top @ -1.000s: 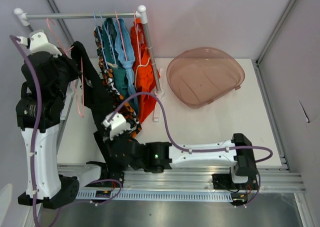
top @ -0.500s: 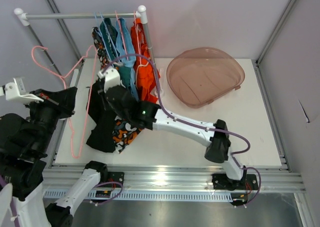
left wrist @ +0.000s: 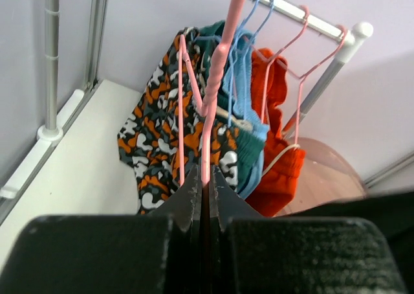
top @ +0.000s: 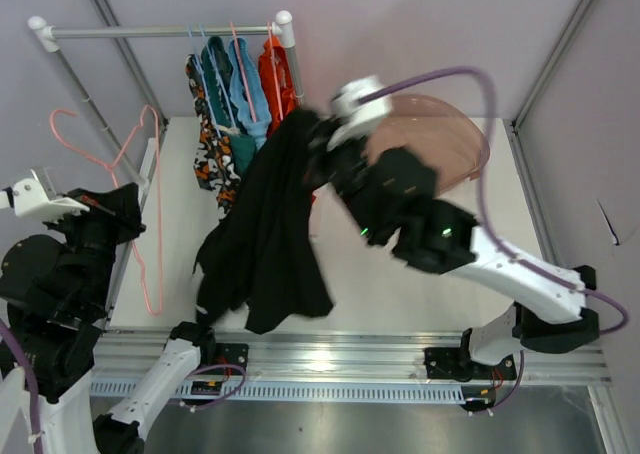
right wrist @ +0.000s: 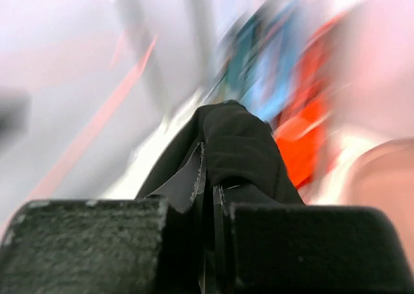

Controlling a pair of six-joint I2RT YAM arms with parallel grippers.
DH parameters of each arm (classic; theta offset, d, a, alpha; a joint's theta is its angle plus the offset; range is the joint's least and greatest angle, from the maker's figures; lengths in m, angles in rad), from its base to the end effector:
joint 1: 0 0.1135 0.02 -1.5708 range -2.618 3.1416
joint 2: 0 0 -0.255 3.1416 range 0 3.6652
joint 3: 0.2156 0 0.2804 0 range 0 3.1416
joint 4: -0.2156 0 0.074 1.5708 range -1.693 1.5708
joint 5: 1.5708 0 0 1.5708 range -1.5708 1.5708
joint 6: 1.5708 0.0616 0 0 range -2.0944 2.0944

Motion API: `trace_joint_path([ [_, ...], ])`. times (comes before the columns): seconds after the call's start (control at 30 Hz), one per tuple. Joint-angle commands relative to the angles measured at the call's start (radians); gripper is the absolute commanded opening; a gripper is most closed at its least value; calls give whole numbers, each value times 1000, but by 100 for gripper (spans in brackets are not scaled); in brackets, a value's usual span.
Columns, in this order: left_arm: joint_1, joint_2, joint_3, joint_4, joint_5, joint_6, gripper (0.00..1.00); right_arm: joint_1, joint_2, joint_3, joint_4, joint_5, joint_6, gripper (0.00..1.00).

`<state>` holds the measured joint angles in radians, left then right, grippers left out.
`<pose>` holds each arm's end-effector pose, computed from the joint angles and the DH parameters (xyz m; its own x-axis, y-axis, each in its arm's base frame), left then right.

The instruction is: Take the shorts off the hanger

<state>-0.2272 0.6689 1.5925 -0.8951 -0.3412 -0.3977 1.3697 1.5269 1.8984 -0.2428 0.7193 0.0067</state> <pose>0.0721 0.0045 0.5301 0.0696 -0.3907 -0.9179 -0.0940 0.9135 -0.3959 0.1120 0.3462 0.5390 0.0216 0.1311 -0.9911 -0.6067 0.7896 0.0912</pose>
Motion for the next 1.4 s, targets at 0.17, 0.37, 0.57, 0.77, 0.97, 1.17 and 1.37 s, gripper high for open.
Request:
trace_joint_path([
  [0.17,-6,-143,-254,99,22,-12,0,-459,13,268,171,-50,-165,0],
  [0.37,-6,-204,-362,119,34,-4,0,-662,272,620,131,-191,-152,0],
  [0.57,-6,-239,-460,134,53,-9,0,-794,368,736,230,-250,-140,0],
  [0.77,-6,-238,-479,140,62,-1,0,-908,346,608,320,-248,-103,0],
  [0.97,-6,-227,-460,139,56,2,0,-948,210,166,503,-199,-63,0],
  [1.17,-6,-215,-451,119,59,-3,0,-971,199,79,522,-156,-40,0],
  [1.37,-6,-209,-453,111,65,-13,0,-1000,197,59,609,-9,-100,0],
])
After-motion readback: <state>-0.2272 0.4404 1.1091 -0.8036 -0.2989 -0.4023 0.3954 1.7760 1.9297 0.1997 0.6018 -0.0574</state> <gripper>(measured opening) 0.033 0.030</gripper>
